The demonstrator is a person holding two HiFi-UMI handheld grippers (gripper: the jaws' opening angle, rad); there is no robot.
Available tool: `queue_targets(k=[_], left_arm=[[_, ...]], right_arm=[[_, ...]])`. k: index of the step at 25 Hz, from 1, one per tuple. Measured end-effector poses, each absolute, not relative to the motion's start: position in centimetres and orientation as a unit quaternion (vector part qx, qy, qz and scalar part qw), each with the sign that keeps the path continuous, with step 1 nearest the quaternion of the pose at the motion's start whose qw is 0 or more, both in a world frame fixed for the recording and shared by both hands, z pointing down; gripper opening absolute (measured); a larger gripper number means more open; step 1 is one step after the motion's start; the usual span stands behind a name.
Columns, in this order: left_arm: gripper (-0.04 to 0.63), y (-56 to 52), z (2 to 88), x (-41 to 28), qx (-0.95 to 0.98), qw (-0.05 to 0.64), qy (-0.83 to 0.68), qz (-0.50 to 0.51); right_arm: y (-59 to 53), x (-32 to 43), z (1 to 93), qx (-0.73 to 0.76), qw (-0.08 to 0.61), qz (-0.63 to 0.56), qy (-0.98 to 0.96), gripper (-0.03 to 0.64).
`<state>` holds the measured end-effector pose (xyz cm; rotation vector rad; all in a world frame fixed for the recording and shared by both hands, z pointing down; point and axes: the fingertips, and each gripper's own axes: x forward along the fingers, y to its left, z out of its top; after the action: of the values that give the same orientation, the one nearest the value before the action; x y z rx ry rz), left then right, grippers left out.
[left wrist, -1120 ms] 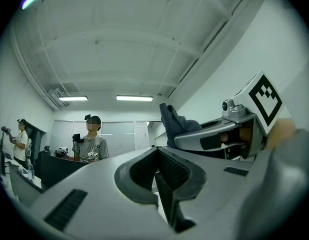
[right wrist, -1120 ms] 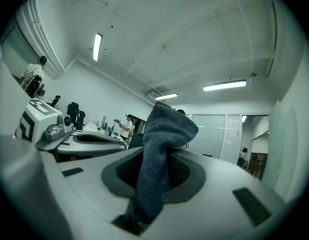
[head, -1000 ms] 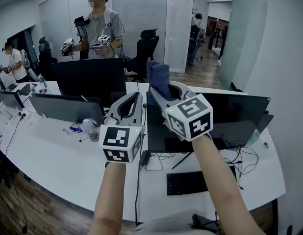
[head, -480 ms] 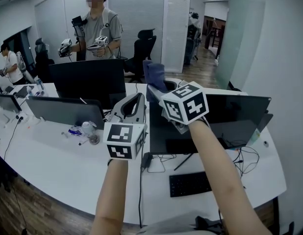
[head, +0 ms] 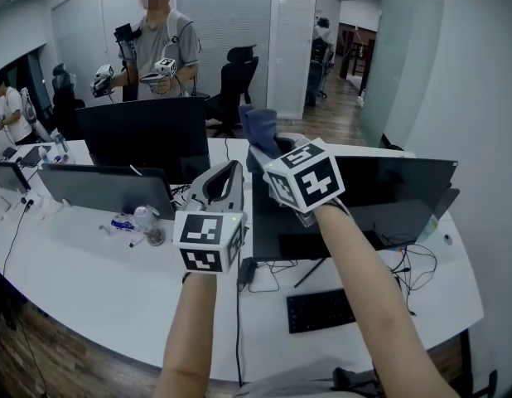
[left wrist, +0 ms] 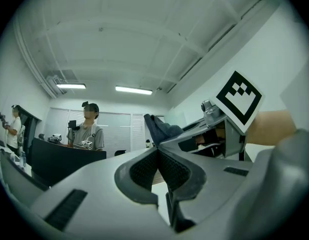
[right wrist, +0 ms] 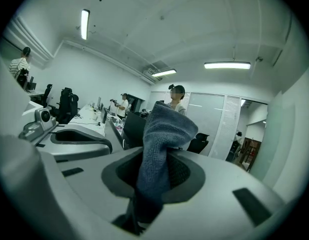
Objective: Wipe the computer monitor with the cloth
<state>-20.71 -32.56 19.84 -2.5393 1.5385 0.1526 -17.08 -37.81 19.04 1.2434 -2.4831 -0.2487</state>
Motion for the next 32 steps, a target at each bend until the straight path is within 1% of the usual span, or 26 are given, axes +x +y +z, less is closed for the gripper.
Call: queue_targets(k=[8, 17, 32], left_arm=[[0.009, -32.8, 19.8, -20.2, -0.855, 0.082, 0.509, 0.054], [0.009, -32.8, 19.9, -19.9, -0.850, 0.080, 0.518, 0.056], [0.009, -32.3, 19.8, -17.2, -0.842, 0.084, 0.530, 0.044]], right_arm=[[-38.0, -17.0, 19.1, 0.448, 0.187, -0.083, -0.870, 0.091], [-38.1, -16.3, 19.0, 0.454, 0.179, -0.073, -0.870, 0.091], [-37.8, -13.7, 19.0, 0.447, 0.176, -0.070, -0.874, 0.091]])
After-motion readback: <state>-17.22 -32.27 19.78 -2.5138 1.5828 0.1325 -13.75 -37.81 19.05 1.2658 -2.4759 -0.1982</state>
